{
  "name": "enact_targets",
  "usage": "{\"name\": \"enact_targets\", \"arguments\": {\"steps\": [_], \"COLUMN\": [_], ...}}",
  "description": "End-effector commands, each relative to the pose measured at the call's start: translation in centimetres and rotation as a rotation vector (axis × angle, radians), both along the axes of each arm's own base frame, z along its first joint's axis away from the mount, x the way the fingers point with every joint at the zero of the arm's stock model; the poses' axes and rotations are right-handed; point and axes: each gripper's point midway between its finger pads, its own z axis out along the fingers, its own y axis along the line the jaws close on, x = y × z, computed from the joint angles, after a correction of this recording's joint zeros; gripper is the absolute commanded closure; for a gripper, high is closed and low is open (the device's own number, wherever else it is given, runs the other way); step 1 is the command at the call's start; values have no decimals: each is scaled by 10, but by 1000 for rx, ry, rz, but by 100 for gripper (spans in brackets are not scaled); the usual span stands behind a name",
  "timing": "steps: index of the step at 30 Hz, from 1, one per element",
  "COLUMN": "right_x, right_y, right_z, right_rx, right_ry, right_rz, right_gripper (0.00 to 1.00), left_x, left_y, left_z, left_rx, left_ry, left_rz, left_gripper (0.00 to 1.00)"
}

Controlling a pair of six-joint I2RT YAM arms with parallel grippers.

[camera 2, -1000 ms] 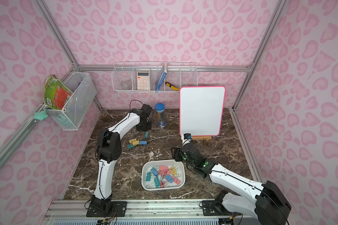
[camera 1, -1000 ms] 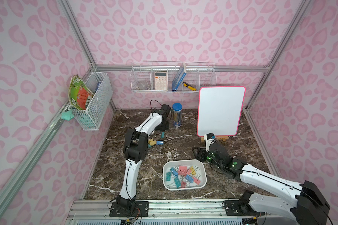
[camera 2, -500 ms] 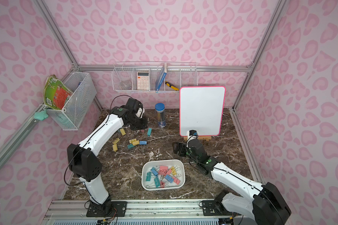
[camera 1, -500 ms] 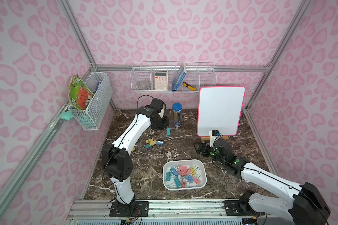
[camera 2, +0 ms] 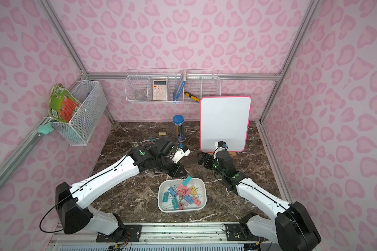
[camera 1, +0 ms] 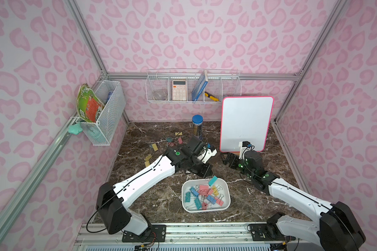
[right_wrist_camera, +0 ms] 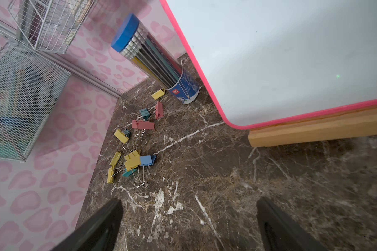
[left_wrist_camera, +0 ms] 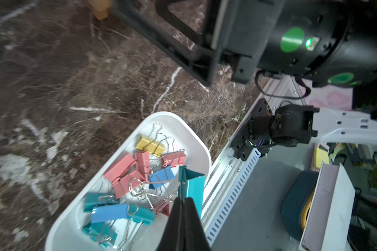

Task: Put the binder clips in the storage box
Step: Place the binder clip in the storage box.

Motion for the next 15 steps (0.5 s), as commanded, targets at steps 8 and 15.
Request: {"name": "enact_targets", "arguments": {"steps": [8,15], "right_x": [-7,-6], "right_y": [-15,-18], "right_z": [-12,0], "right_rx": [100,94], "right_ry": [76,32], "right_rz": [-74,-74], "right_gripper": [2,2], "left_x": [-10,-9], "left_y": [-42,-40], "left_z": [-75,-89], "left_rx": [76,84], "left_ry": [17,25], "left_rz": [-130,-114], "left_gripper": [100,82]}}
